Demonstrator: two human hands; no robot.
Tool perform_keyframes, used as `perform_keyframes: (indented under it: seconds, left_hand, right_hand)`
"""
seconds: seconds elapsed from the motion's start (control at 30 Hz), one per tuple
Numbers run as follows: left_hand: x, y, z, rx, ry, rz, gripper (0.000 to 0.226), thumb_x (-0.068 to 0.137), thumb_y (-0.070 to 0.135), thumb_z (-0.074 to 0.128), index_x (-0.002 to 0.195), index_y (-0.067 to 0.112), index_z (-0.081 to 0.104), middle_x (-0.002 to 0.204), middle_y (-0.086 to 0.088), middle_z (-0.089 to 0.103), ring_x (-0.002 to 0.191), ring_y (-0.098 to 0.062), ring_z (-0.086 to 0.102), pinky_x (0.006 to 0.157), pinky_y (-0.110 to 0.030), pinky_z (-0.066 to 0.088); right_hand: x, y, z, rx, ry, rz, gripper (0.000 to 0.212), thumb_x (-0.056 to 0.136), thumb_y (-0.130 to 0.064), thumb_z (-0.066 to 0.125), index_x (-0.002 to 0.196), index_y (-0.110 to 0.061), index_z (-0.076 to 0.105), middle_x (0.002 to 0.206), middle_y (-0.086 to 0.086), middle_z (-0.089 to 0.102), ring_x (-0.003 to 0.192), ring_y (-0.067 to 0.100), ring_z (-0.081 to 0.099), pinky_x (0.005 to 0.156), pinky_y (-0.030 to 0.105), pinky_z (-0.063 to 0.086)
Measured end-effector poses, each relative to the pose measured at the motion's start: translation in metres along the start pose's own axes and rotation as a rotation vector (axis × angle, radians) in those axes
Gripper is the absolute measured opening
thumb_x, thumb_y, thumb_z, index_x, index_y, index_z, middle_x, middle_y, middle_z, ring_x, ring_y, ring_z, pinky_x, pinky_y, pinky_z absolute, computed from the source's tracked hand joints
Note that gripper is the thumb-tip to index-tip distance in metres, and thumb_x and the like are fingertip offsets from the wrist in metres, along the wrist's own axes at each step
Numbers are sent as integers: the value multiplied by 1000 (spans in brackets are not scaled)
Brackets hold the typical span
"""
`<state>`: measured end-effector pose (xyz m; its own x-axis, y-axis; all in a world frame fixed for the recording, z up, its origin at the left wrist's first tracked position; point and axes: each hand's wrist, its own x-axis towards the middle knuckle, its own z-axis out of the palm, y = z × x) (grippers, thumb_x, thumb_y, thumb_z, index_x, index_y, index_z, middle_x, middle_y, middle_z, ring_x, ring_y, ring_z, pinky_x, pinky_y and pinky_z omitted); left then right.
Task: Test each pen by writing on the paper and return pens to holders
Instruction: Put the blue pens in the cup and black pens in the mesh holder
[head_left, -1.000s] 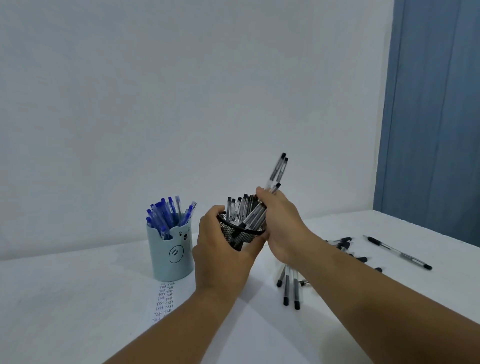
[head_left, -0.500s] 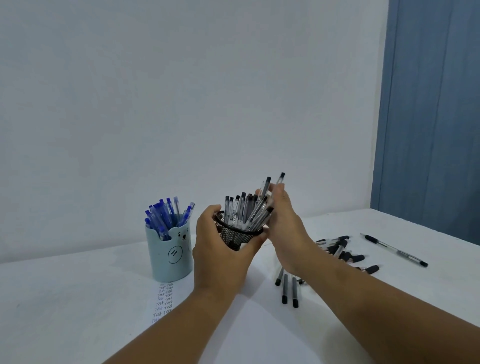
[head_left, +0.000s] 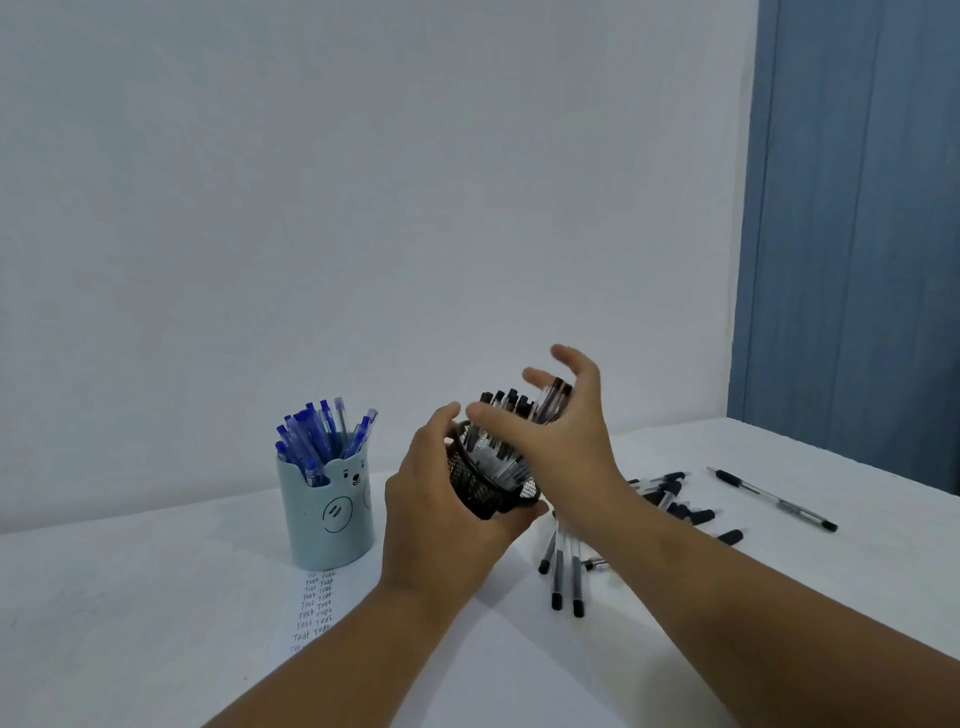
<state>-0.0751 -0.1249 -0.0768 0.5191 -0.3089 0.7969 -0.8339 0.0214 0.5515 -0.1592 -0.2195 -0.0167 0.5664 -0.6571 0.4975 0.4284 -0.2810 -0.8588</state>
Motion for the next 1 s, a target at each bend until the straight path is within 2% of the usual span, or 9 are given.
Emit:
perform_keyframes:
  seconds: [0.17, 0.3, 0.43, 0.53, 0.63, 0.7, 0.8, 0.87, 1.0]
  left_hand:
    - [-1, 2, -3, -56, -32, -33, 117, 48, 41, 100, 141, 42, 29, 119, 37, 48, 108, 11, 57, 85, -7, 50]
    - [0, 2, -3, -16, -50, 5, 119, 47, 45, 99, 140, 46, 26, 118, 31, 52, 108, 0, 62, 90, -18, 53]
    - [0, 5, -2, -78, -9, -62, 118, 48, 44, 99, 142, 43, 28, 119, 29, 53, 107, 11, 57, 88, -23, 55]
    - [0, 4, -1, -105, 21, -96, 115, 49, 43, 99, 142, 41, 31, 120, 30, 51, 106, 16, 53, 87, -17, 50]
    - [1, 0, -4, -104, 35, -96, 112, 51, 40, 99, 143, 35, 34, 117, 32, 48, 102, 24, 49, 79, -1, 42]
    - [1, 0, -4, -101, 28, -94, 110, 53, 39, 98, 143, 31, 35, 115, 30, 48, 99, 27, 47, 76, 4, 39]
    - [0, 1, -3, -81, 13, -89, 109, 53, 40, 97, 143, 29, 36, 116, 19, 52, 98, 27, 48, 74, 5, 38]
    - [-1, 3, -2, -61, 2, -88, 110, 52, 42, 97, 143, 30, 35, 119, 16, 53, 97, 27, 48, 74, 4, 38]
    - [-2, 6, 0, -42, -21, -78, 110, 52, 44, 96, 142, 29, 36, 122, 15, 52, 98, 29, 47, 73, 4, 38]
  right_hand:
    - [8, 4, -5, -3, 123, -82, 25, 77, -7, 79, 96, -16, 64, 95, 0, 67, 79, 12, 66, 82, 49, 60]
    - [6, 4, -3, -44, 60, -88, 46, 74, -26, 87, 110, -35, 60, 108, -15, 66, 93, 0, 65, 83, 28, 56]
    - [8, -1, -2, -44, 97, -74, 26, 80, -1, 72, 71, -26, 69, 83, 2, 70, 78, 14, 65, 75, 43, 58]
    - [9, -13, -4, -16, -46, -7, 11, 88, -28, 71, 99, -31, 68, 112, -4, 66, 94, 6, 61, 85, 35, 49]
    - [25, -20, -22, -67, -146, 138, 52, 95, -65, 46, 138, -35, 48, 145, -10, 46, 129, 13, 47, 108, 43, 33]
    - [36, -23, -50, -197, -134, 150, 41, 102, -53, 43, 135, -31, 54, 140, -9, 54, 125, 16, 54, 109, 47, 41]
    - [47, -17, -110, -494, -58, 155, 15, 100, -23, 59, 112, -26, 68, 115, -2, 69, 102, 18, 67, 91, 40, 56]
    - [51, -5, -155, -765, 5, 177, 15, 97, -15, 62, 104, -24, 71, 108, -1, 70, 95, 18, 67, 79, 32, 55]
    - [48, 23, -224, -1384, -93, 287, 23, 94, -19, 65, 116, -21, 70, 118, -1, 67, 98, 16, 58, 84, 23, 42]
